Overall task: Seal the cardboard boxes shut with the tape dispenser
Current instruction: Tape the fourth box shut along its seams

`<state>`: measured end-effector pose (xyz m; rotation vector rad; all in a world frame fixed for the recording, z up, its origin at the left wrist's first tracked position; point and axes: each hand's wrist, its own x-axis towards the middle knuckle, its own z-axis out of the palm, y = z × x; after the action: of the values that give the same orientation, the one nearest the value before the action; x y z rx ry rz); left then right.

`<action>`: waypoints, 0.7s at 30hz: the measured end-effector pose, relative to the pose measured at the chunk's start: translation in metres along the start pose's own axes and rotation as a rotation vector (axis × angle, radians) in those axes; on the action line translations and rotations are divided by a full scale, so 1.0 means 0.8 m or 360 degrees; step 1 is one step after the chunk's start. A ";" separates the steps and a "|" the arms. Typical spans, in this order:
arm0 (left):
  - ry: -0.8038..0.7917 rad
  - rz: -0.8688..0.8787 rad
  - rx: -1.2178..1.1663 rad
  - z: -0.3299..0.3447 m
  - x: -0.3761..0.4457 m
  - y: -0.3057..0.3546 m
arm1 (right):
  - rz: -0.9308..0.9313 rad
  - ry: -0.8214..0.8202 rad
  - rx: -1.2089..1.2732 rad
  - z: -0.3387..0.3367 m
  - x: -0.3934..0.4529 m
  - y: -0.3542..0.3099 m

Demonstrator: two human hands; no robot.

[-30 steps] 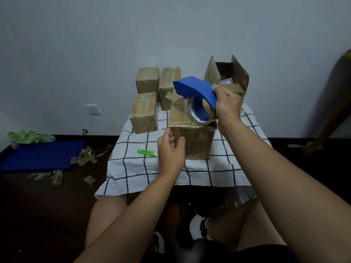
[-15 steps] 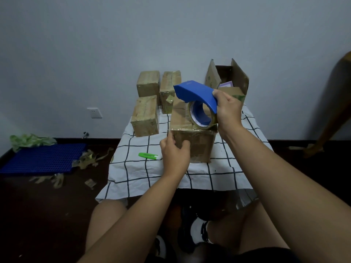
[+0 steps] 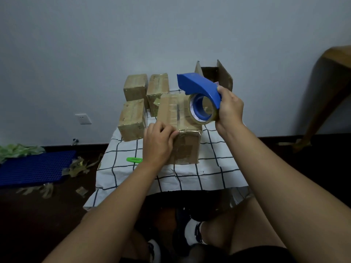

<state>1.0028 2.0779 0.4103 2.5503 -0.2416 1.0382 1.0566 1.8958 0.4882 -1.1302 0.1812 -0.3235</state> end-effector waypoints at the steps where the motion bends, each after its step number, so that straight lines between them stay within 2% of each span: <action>1: 0.0010 0.0044 0.0036 0.003 0.000 -0.003 | 0.0001 -0.0004 0.0001 -0.001 0.001 0.001; 7: 0.0047 0.0128 -0.0007 0.007 -0.001 -0.013 | -0.0017 -0.0059 -0.0088 0.002 0.011 0.011; 13: 0.0034 0.0082 0.0148 0.015 -0.005 -0.003 | -0.0091 -0.0181 -0.0283 0.001 0.018 0.022; 16: 0.0021 0.0214 0.0170 0.012 -0.003 0.001 | -0.0117 -0.0171 -0.0291 0.000 0.019 0.023; 21: -0.0048 0.0385 -0.0145 0.020 0.016 0.027 | -0.0130 -0.0155 -0.0296 -0.003 0.016 0.025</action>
<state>1.0157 2.0515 0.4148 2.5001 -0.6043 1.0471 1.0711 1.8968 0.4689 -1.3367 0.0799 -0.3281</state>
